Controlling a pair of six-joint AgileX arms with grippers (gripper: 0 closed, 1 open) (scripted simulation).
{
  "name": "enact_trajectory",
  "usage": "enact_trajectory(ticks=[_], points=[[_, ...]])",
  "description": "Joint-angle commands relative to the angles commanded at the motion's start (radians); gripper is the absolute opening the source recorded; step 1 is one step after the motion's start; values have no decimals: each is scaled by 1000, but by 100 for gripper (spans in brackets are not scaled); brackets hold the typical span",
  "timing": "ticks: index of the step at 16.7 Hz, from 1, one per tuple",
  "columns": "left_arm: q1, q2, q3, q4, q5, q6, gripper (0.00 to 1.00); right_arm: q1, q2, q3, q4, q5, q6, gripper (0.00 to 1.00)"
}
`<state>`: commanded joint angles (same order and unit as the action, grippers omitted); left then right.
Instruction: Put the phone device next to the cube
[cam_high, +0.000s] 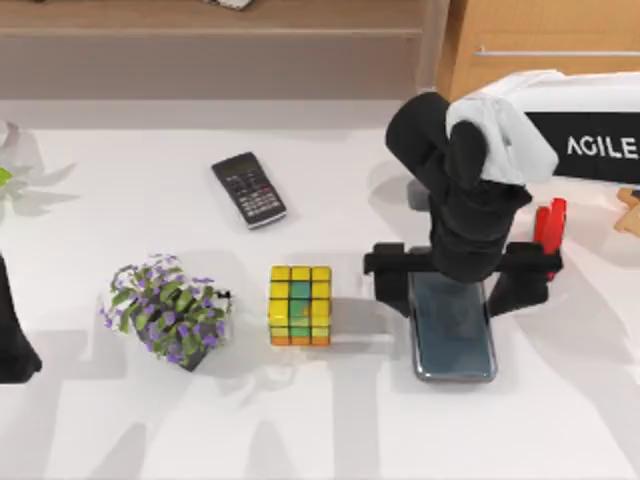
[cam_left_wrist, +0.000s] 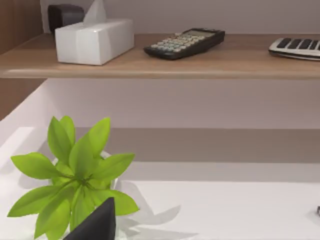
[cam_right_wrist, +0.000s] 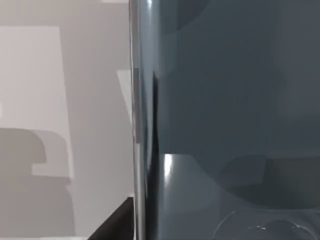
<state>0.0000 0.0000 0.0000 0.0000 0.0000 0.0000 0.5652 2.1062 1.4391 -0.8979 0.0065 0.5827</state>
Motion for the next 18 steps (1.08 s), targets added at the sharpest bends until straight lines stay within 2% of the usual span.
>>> enact_trajectory(ticks=[13, 18], points=[[0, 0, 0, 0, 0, 0, 100, 0, 0, 0, 0, 0, 0, 98], [0, 0, 0, 0, 0, 0, 100, 0, 0, 0, 0, 0, 0, 100]])
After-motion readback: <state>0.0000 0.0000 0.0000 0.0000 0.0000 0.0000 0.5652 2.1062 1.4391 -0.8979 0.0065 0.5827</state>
